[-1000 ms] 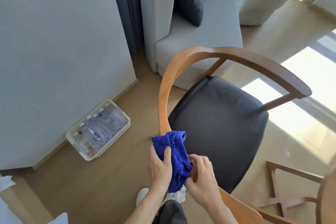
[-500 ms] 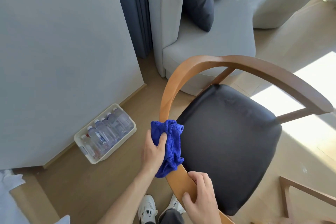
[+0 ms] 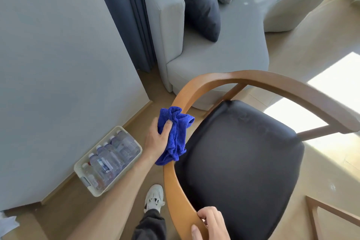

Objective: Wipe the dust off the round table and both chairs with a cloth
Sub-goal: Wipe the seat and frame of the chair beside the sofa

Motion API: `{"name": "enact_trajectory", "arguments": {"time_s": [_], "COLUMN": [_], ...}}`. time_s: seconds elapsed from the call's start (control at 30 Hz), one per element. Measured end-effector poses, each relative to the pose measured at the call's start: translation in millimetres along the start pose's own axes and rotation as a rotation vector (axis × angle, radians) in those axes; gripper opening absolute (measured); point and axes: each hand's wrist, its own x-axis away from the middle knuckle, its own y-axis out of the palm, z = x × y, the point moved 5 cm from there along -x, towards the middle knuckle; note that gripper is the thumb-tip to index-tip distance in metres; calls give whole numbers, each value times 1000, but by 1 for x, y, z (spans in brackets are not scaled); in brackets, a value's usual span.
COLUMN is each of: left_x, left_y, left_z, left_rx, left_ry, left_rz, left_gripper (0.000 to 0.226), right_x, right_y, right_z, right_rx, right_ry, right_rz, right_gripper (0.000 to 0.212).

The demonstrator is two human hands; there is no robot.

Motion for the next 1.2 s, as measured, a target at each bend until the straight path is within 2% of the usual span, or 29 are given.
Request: {"name": "enact_trajectory", "arguments": {"time_s": [0.1, 0.2, 0.33, 0.4, 0.53, 0.63, 0.7, 0.8, 0.93, 1.07, 1.2], "left_x": [-30, -59, -84, -87, -80, -69, -59, -36, 2, 41, 31], "left_y": [-3, -2, 2, 4, 0, -1, -5, -9, -10, -7, -3], "left_z": [15, 30, 56, 60, 52, 45, 38, 21, -8, -37, -25], "left_rx": [32, 102, 175, 171, 160, 176, 173, 198, 279, 240, 269], "left_ry": [-18, -50, -75, -63, -60, -61, -56, -51, -106, -164, -144], "left_rz": [-61, -203, -353, -388, -339, -309, -278, -256, -196, -102, -79], "left_gripper": [20, 32, 56, 56, 37, 29, 24, 15, 28, 17, 24], "right_x": [-7, -10, -16, -18, -22, -31, -39, -56, -77, -76, -71], "right_y": [3, 10, 21, 25, 31, 39, 43, 48, 54, 67, 68], "right_z": [-2, 0, 4, 4, 0, -7, -13, -34, -53, -48, -42], "right_rx": [13, -29, -47, -41, -38, -4, -10, -79, -167, -185, -199], "right_ry": [34, 93, 177, 186, 234, 252, 280, 309, 354, 408, 384], "right_rz": [17, 48, 45, 36, -11, -143, -187, -125, -53, -94, -97], "right_gripper": [36, 41, 42, 39, 26, 21, 27, 39, 41, 28, 43]}}
